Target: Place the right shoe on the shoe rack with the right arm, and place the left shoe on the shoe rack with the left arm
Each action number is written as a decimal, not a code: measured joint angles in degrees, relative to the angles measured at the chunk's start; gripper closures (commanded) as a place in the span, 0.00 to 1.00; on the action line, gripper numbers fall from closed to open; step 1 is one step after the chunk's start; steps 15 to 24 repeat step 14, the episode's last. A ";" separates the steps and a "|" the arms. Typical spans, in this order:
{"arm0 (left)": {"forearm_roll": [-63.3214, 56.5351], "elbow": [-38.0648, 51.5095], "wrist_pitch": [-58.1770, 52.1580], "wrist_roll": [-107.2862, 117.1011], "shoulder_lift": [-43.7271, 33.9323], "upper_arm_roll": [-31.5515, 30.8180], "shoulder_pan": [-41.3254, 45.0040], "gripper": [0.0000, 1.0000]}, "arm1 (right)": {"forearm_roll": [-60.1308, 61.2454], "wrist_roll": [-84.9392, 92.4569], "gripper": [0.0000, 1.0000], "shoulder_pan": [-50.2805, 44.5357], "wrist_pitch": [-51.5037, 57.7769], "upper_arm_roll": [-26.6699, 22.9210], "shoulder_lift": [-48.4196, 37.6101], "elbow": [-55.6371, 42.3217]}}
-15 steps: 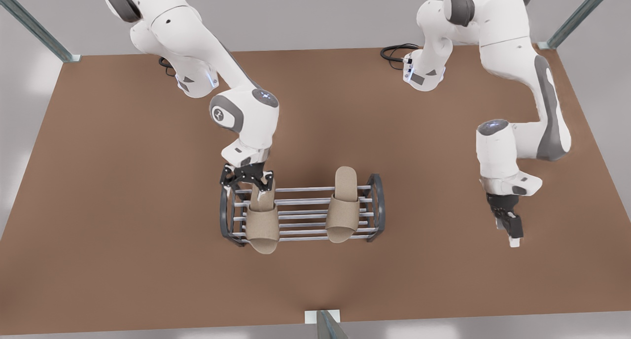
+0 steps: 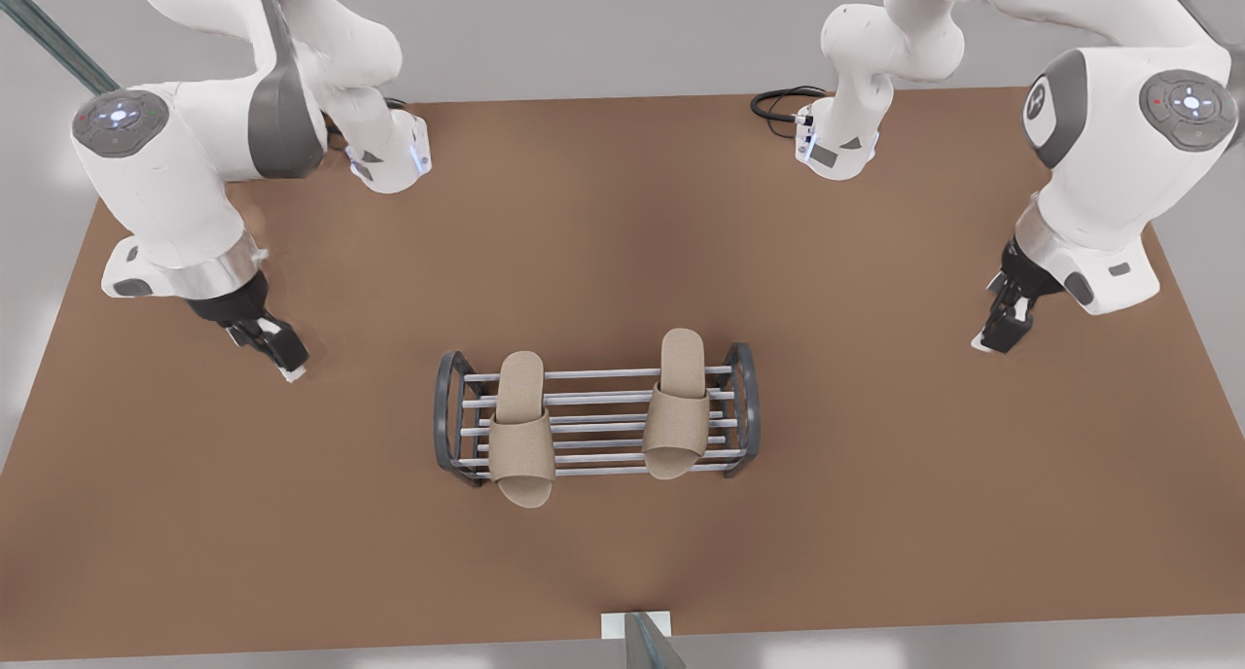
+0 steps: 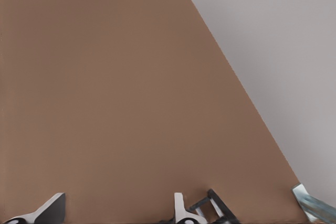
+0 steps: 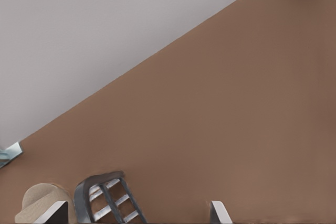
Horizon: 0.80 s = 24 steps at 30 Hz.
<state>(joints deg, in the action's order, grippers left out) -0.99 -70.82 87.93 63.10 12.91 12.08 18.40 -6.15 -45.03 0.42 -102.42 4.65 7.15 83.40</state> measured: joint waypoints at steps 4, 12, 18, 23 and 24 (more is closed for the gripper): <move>-1.04 -1.25 -4.65 -13.51 -1.09 -3.62 -1.67 0.00 | 2.92 8.70 0.00 5.71 8.40 0.30 0.22 1.91; -1.57 -4.30 -7.25 -32.83 -2.47 -4.18 -1.71 0.00 | 3.68 22.55 0.00 1.34 16.64 0.43 3.67 1.78; -1.62 -5.34 -7.22 -36.45 -2.91 -4.19 -1.39 0.00 | 3.42 25.15 0.00 1.21 17.66 0.43 3.71 1.73; -1.62 -5.34 -7.22 -36.45 -2.91 -4.19 -1.39 0.00 | 3.42 25.15 0.00 1.21 17.66 0.43 3.71 1.73; -1.62 -5.34 -7.22 -36.45 -2.91 -4.19 -1.39 0.00 | 3.42 25.15 0.00 1.21 17.66 0.43 3.71 1.73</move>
